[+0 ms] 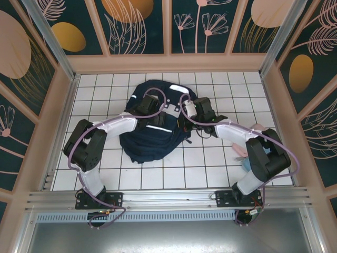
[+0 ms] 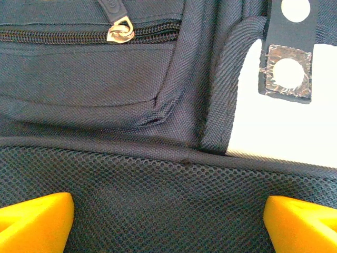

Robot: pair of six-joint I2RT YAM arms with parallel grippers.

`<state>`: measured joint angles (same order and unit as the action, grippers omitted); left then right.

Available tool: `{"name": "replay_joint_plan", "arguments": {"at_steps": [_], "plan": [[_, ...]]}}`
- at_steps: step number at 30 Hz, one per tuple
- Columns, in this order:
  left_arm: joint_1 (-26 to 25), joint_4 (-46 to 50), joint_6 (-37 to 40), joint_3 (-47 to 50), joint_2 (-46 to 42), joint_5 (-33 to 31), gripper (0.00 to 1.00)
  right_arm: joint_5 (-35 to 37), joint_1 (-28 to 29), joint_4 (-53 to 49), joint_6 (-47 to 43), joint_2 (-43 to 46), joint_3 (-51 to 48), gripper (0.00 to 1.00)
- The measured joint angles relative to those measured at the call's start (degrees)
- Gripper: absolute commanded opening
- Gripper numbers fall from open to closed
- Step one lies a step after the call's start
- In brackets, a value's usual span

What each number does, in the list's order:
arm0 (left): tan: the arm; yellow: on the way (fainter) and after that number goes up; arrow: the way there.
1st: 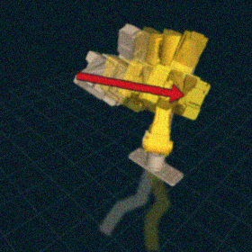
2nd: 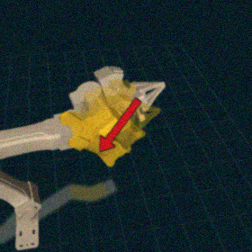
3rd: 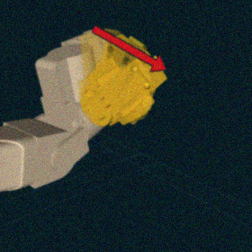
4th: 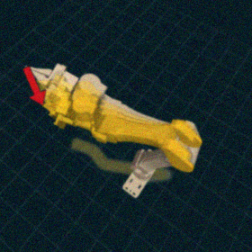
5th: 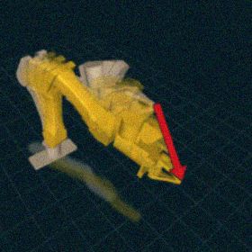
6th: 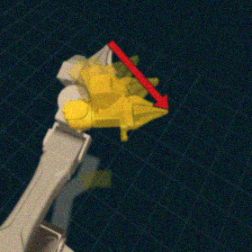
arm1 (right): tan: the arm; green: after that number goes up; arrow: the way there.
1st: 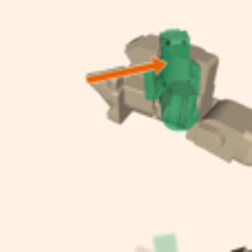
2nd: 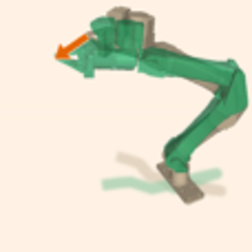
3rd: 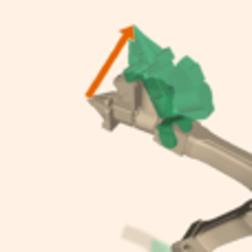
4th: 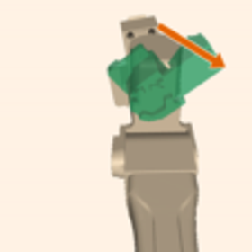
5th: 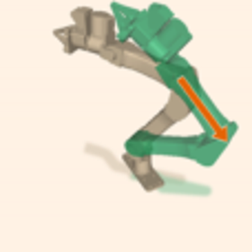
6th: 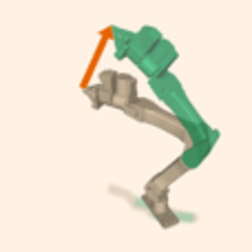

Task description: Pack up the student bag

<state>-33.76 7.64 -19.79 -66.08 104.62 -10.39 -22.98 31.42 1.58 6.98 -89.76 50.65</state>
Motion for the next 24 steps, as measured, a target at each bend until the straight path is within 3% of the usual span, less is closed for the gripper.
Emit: {"name": "replay_joint_plan", "arguments": {"at_steps": [9,11,13,15,18,24], "plan": [[0.3,-0.1,0.3,-2.1,1.6,1.0,0.91,-3.5,7.1,4.7,-1.2,2.1,-4.8,0.03],[0.4,-0.1,0.4,-2.2,1.6,1.3,0.91,-4.5,9.3,5.6,-1.4,2.1,-5.4,0.16],[0.4,-0.1,0.4,-2.5,1.6,1.4,0.91,-6.1,12.1,5.8,-1.9,2.2,-5.8,0.42],[0.4,-0.1,0.2,-2.7,1.6,1.8,0.9,-7.6,13.8,5.9,-1.4,2.8,-6.3,0.56],[0.4,-0.3,-0.6,-2.8,1.6,2.6,0.9,-7.9,13.5,6.0,0.8,6.1,-7.6,0.6],[0.4,-0.4,-3.6,-0.8,-3.2,5.4,0.85,-1.8,4.6,5.9,9.9,13.8,-10.1,0.6]]}}
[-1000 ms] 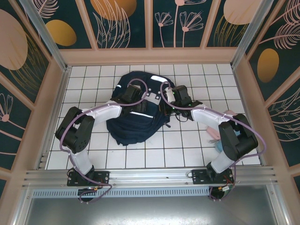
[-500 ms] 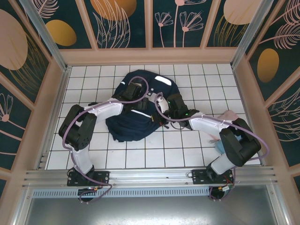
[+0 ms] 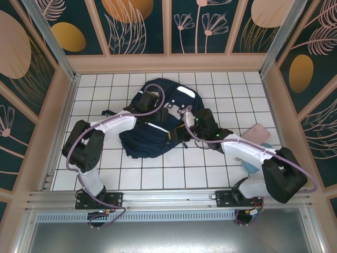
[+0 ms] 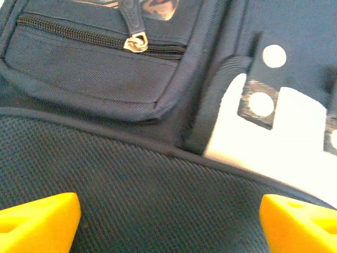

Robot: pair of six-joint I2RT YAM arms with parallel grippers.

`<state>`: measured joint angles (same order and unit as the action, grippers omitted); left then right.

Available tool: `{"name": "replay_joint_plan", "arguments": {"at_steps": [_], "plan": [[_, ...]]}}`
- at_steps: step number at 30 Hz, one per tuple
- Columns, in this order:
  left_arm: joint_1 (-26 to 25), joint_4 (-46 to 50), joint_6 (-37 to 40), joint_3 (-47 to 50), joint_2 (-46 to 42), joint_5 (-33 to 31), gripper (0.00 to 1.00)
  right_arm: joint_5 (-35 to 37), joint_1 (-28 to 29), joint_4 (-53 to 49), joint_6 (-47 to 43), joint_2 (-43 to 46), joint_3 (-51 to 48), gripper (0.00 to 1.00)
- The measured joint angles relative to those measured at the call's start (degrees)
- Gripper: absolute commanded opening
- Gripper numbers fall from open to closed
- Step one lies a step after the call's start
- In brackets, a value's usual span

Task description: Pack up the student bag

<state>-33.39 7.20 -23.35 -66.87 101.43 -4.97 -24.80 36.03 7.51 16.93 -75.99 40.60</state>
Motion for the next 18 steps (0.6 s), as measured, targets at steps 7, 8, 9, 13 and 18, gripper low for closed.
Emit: {"name": "replay_joint_plan", "arguments": {"at_steps": [7,8,9,13,18], "plan": [[-0.6,0.8,-4.7,5.8,-12.5,3.3,0.74,6.3,-7.8,-5.9,16.0,-3.2,1.3,0.52],[-0.8,0.8,-5.5,6.4,-13.6,3.7,0.72,6.4,-8.0,-6.1,18.1,-4.2,1.6,0.5],[-1.2,1.0,-6.3,7.2,-14.7,4.2,0.7,6.3,-8.2,-6.3,20.3,-5.2,1.9,0.48],[-3.8,2.1,-10.3,10.2,-17.4,5.9,0.65,6.6,-8.1,-7.0,27.1,-9.6,3.8,0.47],[-7.6,4.5,-14.0,13.5,-18.2,6.7,0.59,10.0,-8.2,-8.1,31.3,-14.3,8.1,0.38]]}}
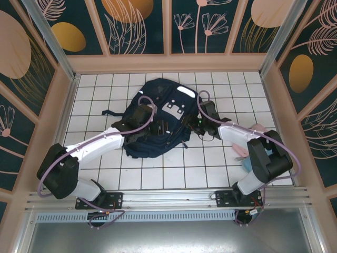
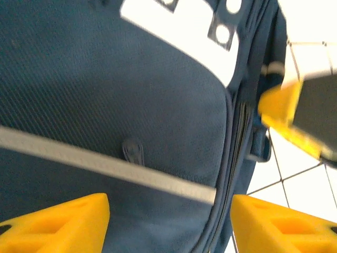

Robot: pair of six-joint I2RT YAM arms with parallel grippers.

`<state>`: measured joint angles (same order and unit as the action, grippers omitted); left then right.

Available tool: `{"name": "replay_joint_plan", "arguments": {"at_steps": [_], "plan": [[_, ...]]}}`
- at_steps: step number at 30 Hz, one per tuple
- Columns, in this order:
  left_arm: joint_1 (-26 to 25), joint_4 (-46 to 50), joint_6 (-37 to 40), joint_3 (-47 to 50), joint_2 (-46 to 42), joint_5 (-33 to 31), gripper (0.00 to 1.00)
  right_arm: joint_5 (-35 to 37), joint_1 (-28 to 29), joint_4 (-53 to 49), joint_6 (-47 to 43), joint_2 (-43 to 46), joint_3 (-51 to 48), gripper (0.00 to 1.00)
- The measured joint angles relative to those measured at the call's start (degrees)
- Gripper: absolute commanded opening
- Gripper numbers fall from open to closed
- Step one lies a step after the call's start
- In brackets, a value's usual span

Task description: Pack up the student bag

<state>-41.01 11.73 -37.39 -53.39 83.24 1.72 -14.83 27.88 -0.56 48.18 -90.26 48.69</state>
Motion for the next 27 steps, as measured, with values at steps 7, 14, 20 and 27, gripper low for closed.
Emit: {"name": "replay_joint_plan", "arguments": {"at_steps": [7,14,20,27], "plan": [[-2.6,1.4,-3.4,2.1,-1.9,4.1,0.56,-0.2,0.0,-0.2,0.2,-7.0,5.6,0.35],[-5.4,2.7,-7.9,3.0,-3.2,5.0,0.49,-0.2,0.0,-0.1,0.4,-8.2,5.7,0.19],[-8.0,2.6,-12.2,4.0,-3.2,5.6,0.43,-0.2,0.0,-0.2,-0.3,-9.0,6.3,0.12],[-8.6,2.3,-16.2,5.8,-2.1,6.5,0.41,-0.2,0.0,-0.2,-0.3,-9.2,6.4,0.11]]}}
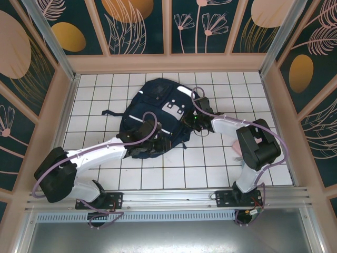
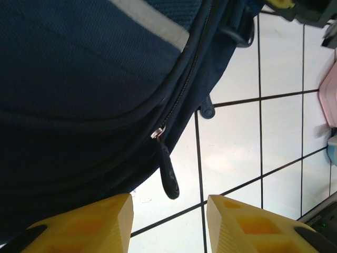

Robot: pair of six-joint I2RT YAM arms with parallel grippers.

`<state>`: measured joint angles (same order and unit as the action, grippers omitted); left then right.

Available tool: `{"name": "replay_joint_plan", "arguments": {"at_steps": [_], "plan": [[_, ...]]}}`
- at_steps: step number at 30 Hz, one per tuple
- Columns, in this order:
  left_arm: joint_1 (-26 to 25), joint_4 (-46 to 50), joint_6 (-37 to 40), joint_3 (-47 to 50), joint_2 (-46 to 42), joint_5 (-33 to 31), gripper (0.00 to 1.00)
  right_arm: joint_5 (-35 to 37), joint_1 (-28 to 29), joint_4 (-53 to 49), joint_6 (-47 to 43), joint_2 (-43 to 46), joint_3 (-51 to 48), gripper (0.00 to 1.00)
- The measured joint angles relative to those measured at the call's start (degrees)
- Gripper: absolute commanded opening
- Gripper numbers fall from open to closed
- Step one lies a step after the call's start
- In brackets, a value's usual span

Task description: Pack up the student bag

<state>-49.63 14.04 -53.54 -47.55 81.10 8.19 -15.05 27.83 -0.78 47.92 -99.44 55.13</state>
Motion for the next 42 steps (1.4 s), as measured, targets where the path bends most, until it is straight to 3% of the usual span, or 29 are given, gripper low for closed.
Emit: {"name": "replay_joint_plan", "arguments": {"at_steps": [20,23,25,28,42], "plan": [[-0.2,-4.8,-3.7,0.0,5.3,0.2,0.19,0.0,0.0,0.0,-1.1,0.0,0.0,0.09],[-0.2,-4.9,-4.1,0.0,5.3,-0.4,0.11,0.0,0.0,0.0,-1.1,0.0,0.0,0.08],[-0.2,-4.8,-4.5,0.0,5.3,-1.1,0.0,0.1,0.0,0.0,-1.1,0.0,0.0,0.06],[-0.2,-4.7,-4.0,0.0,5.3,-1.6,0.0,0.6,0.0,0.0,-1.1,0.0,0.0,0.0],[-0.6,3.4,3.3,-4.7,-2.8,-9.2,0.0,1.7,-6.8,-0.4,-2.7,1.9,2.8,0.0]]}}
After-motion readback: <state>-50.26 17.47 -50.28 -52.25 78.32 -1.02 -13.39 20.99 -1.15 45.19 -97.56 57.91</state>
